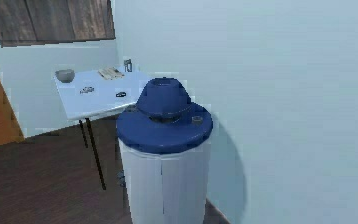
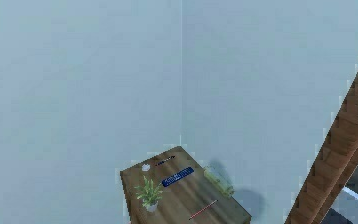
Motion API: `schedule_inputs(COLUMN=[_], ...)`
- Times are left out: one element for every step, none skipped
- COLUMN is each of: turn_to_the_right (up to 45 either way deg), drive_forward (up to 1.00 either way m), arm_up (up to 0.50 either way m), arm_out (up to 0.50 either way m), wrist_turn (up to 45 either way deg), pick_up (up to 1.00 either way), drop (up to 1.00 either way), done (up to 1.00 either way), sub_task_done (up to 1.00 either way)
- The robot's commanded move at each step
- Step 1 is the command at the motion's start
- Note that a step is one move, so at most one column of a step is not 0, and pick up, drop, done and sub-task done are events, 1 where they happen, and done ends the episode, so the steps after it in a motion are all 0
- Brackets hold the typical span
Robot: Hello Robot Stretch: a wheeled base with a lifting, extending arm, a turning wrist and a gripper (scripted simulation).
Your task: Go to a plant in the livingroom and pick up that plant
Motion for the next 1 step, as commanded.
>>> schedule_inputs(turn_to_the_right=[0.0], drive_forward=[0.0], arm_up=[0.12], arm_out=[0.0], wrist_turn=[0.0], pick_up=[0.0], drop=[0.0], done=[0.0], sub_task_done=[0.0])
